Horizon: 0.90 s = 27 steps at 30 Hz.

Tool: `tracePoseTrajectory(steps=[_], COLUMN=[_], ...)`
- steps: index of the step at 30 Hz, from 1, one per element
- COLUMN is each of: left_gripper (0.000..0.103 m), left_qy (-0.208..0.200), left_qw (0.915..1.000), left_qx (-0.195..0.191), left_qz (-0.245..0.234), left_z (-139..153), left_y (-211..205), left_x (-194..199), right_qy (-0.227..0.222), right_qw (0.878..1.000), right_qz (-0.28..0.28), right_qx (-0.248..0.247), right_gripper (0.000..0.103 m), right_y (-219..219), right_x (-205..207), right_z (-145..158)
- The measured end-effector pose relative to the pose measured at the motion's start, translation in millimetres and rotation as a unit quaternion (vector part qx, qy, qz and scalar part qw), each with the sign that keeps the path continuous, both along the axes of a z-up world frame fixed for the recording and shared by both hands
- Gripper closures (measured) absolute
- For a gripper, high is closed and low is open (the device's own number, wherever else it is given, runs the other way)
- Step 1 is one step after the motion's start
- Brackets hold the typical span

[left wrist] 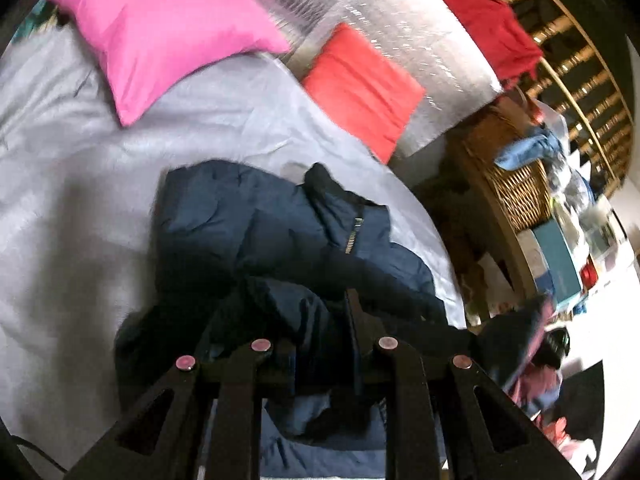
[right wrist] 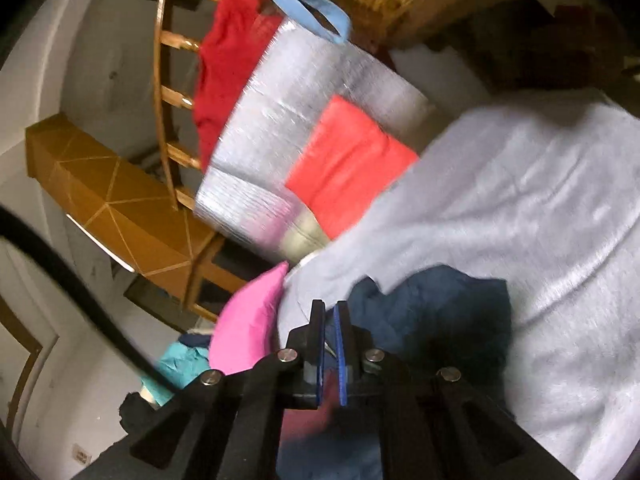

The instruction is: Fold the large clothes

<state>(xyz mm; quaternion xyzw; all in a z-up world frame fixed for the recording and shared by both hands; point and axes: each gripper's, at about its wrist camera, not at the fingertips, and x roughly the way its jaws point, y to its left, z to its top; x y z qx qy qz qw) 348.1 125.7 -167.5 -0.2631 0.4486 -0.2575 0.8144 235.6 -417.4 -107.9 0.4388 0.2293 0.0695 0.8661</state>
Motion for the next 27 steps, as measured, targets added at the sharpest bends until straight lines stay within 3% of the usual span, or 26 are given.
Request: tracePoseTrajectory(steps=[2,3,4,9,14,17,20,21,24,27], left_gripper=[0.082,0.082,0.082,0.082,0.082,0.082,0.082,0.082,0.082,0.081], left_qy=[0.018,0.026,0.034,0.058,0.048,0.047,0.032,0.029,0.013,-0.009], left_qw=[0.9994,0.9987,0.9979,0.9941,0.9923,0.9932,0.9945,0.9947,0.9951,0.9951], left_qx=[-0.022,-0.028,-0.032,-0.045,-0.063,-0.062,-0.058,-0.058,-0.065,-0.067], left_qz=[0.02,0.033,0.045,0.08,0.095,0.087,0.081,0.08,0.074,0.072], left_z=[-20.5,-29.6,-38.0,-62.3,-61.3,-57.0,-49.5,-47.2,-36.3,-23.3], left_y=[3.7,5.0,5.5,4.5,6.1,6.6,9.2,10.2,12.9,14.7], left_x=[6.5,8.4,8.5,5.5,-1.9,-1.6,-2.1,-2.2,-4.9,-8.1], right_qy=[0.036,0.041,0.035,0.062,0.146,0.19,0.195,0.18,0.141,0.112], right_qw=[0.999,0.999,0.999,0.998,0.984,0.971,0.961,0.96,0.955,0.959], right_qz=[-0.002,-0.006,-0.015,0.028,0.07,0.075,0.093,0.11,0.109,0.089], right_qx=[0.009,0.018,0.025,0.0,-0.071,-0.12,-0.174,-0.182,-0.237,-0.244], right_gripper=[0.064,0.023,0.012,0.014,0.02,0.035,0.069,0.085,0.089,0.09], right_y=[-7.7,-13.7,-14.3,6.2,42.2,56.9,73.0,79.0,95.3,96.7], right_x=[5.0,3.6,-0.3,13.2,55.3,65.9,60.5,55.8,39.0,28.9], right_z=[-14.0,-18.9,-24.4,-40.0,-67.2,-85.0,-73.5,-66.8,-45.6,-36.1])
